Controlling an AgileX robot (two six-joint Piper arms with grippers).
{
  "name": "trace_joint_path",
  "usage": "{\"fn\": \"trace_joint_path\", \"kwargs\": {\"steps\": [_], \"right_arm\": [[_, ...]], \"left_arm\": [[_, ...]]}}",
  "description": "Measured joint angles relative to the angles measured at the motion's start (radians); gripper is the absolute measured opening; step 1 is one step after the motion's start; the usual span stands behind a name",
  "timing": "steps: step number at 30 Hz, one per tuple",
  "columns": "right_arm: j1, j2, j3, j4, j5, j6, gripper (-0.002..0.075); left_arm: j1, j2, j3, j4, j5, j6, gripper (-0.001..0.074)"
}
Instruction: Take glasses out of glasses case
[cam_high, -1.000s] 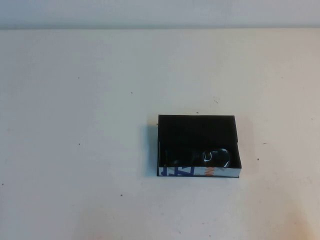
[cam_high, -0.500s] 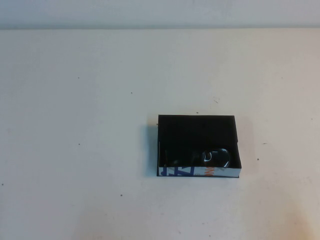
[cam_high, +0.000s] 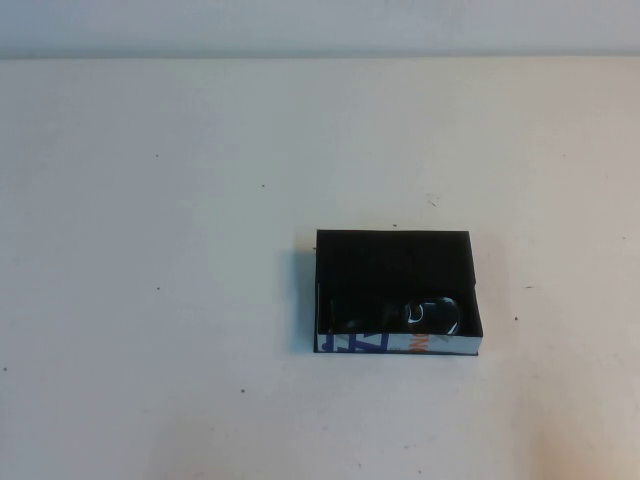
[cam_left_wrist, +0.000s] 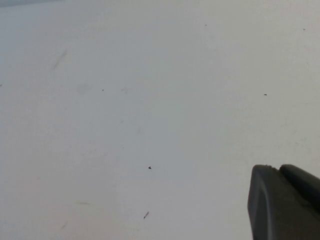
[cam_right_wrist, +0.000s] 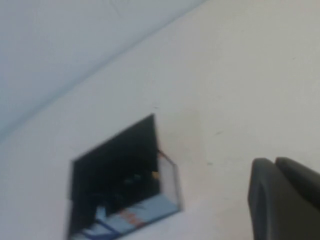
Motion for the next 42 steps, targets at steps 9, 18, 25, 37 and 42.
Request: {"fn": "trace_joint_path", "kwargs": {"steps": [9,18,25,37,42], "right_arm": [[0.0,0.0,0.0,0.589,-0.201,-0.005,-0.0018],[0.0,0.0,-0.003,0.59,-0.091,-0.26,-0.0018],[0.0,0.215,-0.334,0.275,0.261,-0.335,-0.0018],[0.01,0.973,-1.203,-0.007,0.903,-0.754,-0.0018],[0.139,1.195,-1.439,-0.114,0.924,-0.801,-0.0018]], "left_arm": [[0.0,0.0,0.0,0.0,0.0,0.0,-0.0005],[0.0,0.0,0.0,0.0,0.0,0.0,-0.0004],[0.0,0.0,0.0,0.0,0.0,0.0,-0.0004],[0.0,0.0,0.0,0.0,0.0,0.0,-0.0004],[0.0,0.0,0.0,0.0,0.0,0.0,-0.0004]]}}
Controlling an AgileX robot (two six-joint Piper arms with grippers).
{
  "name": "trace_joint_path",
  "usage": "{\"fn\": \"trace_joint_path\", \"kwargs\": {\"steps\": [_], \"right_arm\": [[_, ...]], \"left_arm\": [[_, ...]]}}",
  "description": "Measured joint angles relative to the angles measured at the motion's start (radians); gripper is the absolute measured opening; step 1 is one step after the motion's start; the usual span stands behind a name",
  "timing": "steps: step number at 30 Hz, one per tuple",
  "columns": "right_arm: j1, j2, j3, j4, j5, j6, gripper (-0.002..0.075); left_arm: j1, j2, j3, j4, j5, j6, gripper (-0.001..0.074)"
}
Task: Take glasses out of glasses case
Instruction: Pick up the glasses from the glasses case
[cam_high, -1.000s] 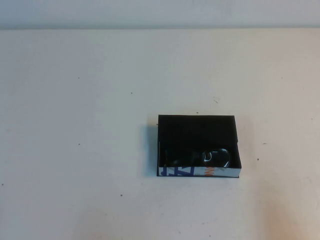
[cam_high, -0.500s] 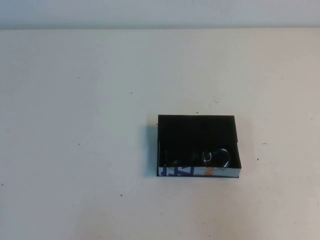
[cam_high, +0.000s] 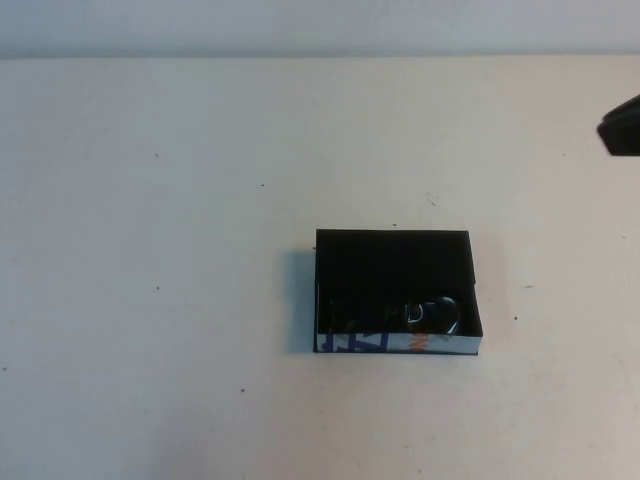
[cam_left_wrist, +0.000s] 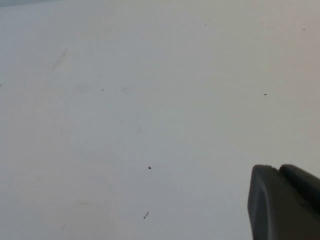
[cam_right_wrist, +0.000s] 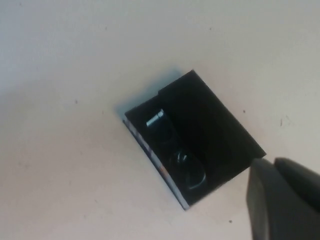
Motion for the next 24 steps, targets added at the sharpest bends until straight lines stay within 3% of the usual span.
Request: {"fn": "trace_joint_path", "kwargs": {"steps": [5,9,24], "right_arm": [[0.176,0.197,-0.096,-0.284,0.013,0.036,-0.0018],[0.256,0.352,-0.142,-0.427,0.015,0.061,-0.0018],[0.421,0.718,-0.255,-0.424,0.001,0.032,-0.0018]], "left_arm": [[0.0,0.0,0.0,0.0,0.0,0.0,-0.0004],[0.0,0.0,0.0,0.0,0.0,0.0,-0.0004],[0.0,0.0,0.0,0.0,0.0,0.0,-0.0004]]}}
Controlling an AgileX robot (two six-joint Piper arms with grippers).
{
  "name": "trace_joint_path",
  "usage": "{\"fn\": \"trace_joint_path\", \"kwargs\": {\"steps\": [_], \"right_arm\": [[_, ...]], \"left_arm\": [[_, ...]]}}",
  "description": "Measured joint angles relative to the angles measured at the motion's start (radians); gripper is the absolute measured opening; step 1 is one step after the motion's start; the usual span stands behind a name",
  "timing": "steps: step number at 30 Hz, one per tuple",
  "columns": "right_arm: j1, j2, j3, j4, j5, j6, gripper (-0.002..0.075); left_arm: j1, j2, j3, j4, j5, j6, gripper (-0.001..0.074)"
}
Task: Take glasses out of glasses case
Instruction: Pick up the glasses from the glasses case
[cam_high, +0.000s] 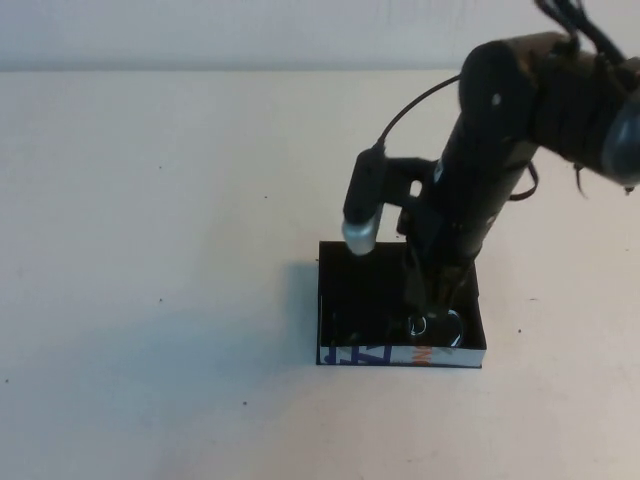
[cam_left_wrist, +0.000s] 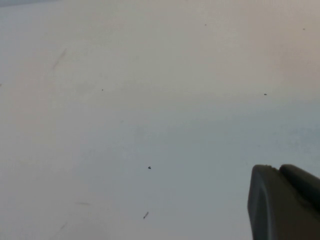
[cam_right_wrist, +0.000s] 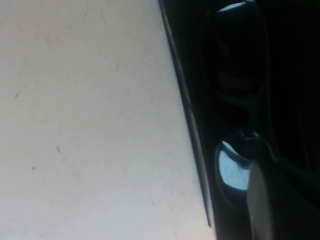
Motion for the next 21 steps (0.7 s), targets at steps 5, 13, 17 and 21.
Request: {"fn": "trace_joint_path", "kwargs": {"steps": [5,13,17,21], "right_arm": [[0.029,0.047,0.0,0.029,-0.006,-0.054,-0.0006],[0.029,0.077,0.0,0.056,-0.058,-0.066,0.0302],[0.029,0.092,0.0,0.056,-0.08,-0.066,0.0372],[0.029,0.115,0.0,0.052,-0.105,-0.066,0.0372]], "left_arm": [[0.0,0.0,0.0,0.0,0.0,0.0,-0.0005],[0.0,0.0,0.0,0.0,0.0,0.0,-0.0004],[0.0,0.0,0.0,0.0,0.0,0.0,-0.0004],[0.0,0.0,0.0,0.0,0.0,0.0,-0.0005]]}}
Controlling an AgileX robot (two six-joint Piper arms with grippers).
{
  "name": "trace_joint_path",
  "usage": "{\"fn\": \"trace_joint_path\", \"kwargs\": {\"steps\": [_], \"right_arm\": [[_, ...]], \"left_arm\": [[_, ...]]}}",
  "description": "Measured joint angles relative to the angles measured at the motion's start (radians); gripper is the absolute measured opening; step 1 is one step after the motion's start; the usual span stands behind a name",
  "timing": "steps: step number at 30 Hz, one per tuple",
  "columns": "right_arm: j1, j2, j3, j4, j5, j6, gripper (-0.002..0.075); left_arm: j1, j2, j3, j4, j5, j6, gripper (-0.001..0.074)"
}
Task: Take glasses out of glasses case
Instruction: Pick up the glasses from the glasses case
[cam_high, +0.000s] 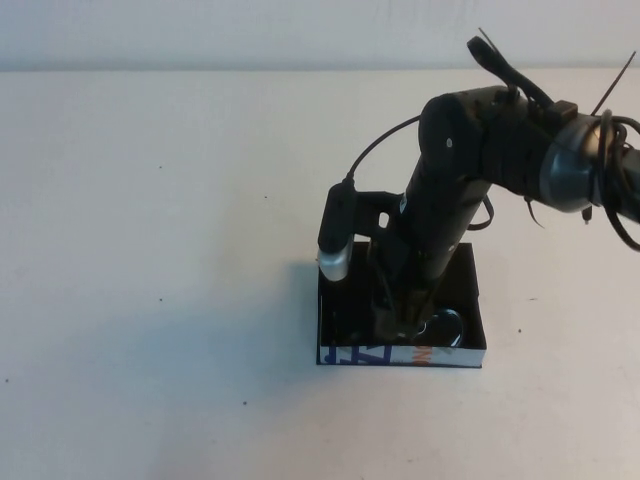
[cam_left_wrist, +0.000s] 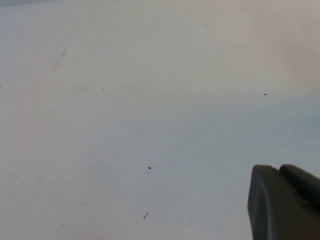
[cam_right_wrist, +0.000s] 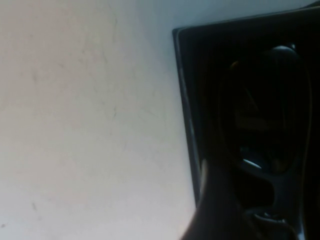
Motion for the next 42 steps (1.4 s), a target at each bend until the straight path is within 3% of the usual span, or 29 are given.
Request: {"fn": "trace_joint_path", "kwargs": {"steps": [14,31,34,39,42], "right_arm": [[-0.056,0.038,0.0,-0.018,-0.031,-0.001,0.0362],[-0.058,0.102,-0.004,0.026,-0.084,-0.007,0.0345],[-0.058,0.106,-0.004,0.026,-0.091,-0.007,0.0288],[-0.058,0.1,-0.056,0.027,-0.031,0.029,0.0074],[-0.058,0.082,-0.113,0.019,0.046,0.148,0.0064]], "left_arm": [[0.0,0.0,0.0,0.0,0.0,0.0,-0.0004],[0.0,0.0,0.0,0.0,0.0,0.0,-0.0004],[0.0,0.0,0.0,0.0,0.0,0.0,-0.0004],[0.0,0.0,0.0,0.0,0.0,0.0,-0.0004],[0.0,0.0,0.0,0.0,0.0,0.0,-0.0004]]}}
